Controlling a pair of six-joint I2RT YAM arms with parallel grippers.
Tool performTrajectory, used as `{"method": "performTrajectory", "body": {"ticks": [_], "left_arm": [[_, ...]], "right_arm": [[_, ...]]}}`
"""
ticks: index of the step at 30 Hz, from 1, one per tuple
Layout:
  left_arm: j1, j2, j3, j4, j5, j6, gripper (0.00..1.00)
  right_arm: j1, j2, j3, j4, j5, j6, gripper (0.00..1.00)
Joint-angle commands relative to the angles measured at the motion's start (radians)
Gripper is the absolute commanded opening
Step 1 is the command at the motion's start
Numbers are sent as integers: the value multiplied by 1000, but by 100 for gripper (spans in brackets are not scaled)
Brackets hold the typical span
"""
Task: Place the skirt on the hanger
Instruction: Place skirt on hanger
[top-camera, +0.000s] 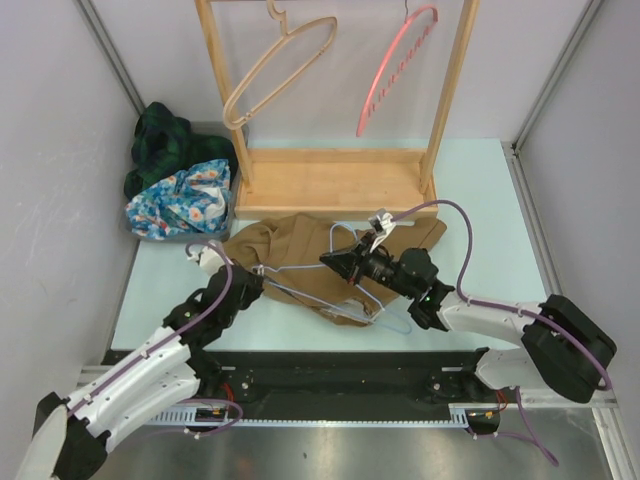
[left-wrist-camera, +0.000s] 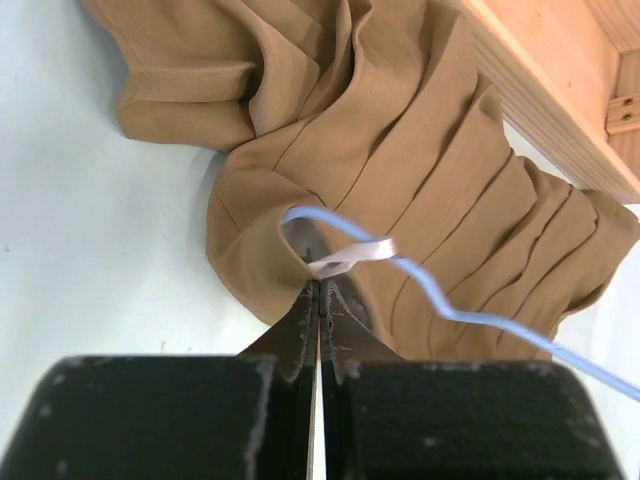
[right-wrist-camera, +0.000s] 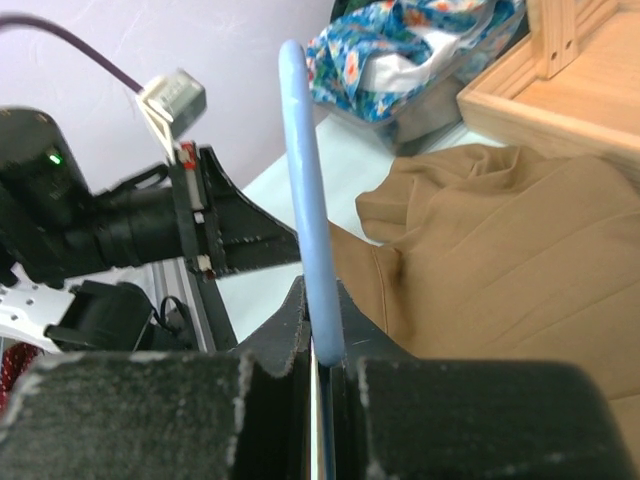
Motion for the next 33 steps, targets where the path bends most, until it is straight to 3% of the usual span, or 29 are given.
{"method": "performTrajectory", "body": {"ticks": [1, 13, 20, 21, 29, 33], "left_arm": [[11, -50, 62, -54, -1, 17, 0], [11, -68, 94, -150, -21, 20, 0], [11, -67, 103, -187, -60, 9, 0], [13, -59, 114, -209, -73, 7, 4], [51, 7, 123, -191, -123, 64, 9], [76, 19, 119, -163, -115, 127, 28]], "right_arm": [[32, 64, 43, 116, 19, -28, 0], [41, 246, 132, 254, -6, -5, 0], [34, 245, 135, 271, -15, 9, 0], [32, 239, 132, 265, -23, 9, 0], [32, 201, 112, 228, -49, 20, 0], [32, 198, 115, 222, -53, 19, 0]]}}
